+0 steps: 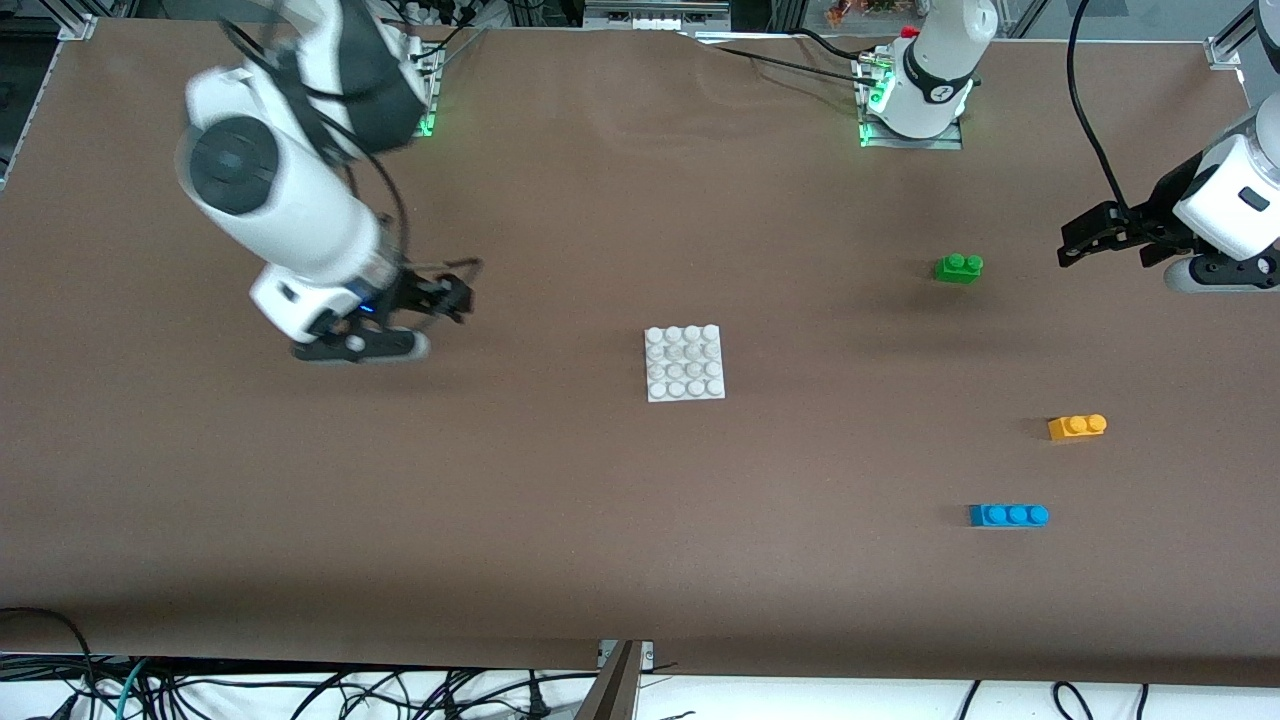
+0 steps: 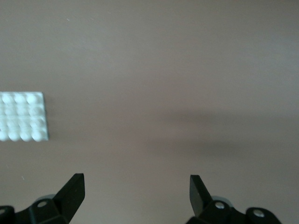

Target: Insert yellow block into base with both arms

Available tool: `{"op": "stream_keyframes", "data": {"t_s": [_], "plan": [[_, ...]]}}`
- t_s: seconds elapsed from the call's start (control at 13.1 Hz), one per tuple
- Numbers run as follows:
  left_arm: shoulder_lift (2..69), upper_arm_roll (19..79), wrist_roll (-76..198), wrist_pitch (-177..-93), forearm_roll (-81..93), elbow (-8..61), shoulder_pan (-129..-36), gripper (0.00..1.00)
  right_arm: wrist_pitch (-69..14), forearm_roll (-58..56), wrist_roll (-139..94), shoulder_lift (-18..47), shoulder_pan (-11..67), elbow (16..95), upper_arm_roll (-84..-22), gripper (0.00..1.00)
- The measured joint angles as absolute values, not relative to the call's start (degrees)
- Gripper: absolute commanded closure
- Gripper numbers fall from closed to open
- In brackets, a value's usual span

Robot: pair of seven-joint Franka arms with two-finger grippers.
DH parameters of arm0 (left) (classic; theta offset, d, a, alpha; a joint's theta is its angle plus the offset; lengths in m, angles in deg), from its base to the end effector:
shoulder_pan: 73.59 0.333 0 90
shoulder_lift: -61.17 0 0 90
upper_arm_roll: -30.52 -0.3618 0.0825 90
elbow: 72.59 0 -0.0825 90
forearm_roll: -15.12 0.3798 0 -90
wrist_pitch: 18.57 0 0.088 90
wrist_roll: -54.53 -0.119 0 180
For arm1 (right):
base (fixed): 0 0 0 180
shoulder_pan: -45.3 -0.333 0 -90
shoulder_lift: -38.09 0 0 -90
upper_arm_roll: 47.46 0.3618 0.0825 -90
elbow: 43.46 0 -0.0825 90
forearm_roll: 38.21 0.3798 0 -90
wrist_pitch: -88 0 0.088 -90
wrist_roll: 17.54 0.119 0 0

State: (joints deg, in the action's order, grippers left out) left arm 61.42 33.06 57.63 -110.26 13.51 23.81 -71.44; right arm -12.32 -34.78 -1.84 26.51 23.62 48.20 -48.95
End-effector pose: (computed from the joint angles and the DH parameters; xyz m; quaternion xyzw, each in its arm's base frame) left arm 0.5458 -0.0070 0.6111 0.9988 0.0246 -0.0393 0.0127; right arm 0.5830 0.2223 0.5411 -0.9988 -0.0332 0.0324 0.0176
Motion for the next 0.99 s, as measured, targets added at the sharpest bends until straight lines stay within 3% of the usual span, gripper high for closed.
{"op": "stream_keyframes", "data": {"t_s": [0.38,0.69,0.99], "plan": [[61.39,32.96,57.64,-109.43,13.51,23.81,-71.40,0.00,-3.92,-34.79,-10.50,40.03,32.89,56.86,-46.82,0.01],[59.21,32.91,57.63,-109.37,13.51,23.91,-71.13,0.00,-1.60,-36.37,-16.79,41.63,37.88,56.25,-45.44,0.01],[52.76,32.70,57.55,-116.36,13.61,24.00,-68.71,0.00,-1.02,-38.49,-19.80,41.69,39.32,55.76,-45.33,0.01]]}}
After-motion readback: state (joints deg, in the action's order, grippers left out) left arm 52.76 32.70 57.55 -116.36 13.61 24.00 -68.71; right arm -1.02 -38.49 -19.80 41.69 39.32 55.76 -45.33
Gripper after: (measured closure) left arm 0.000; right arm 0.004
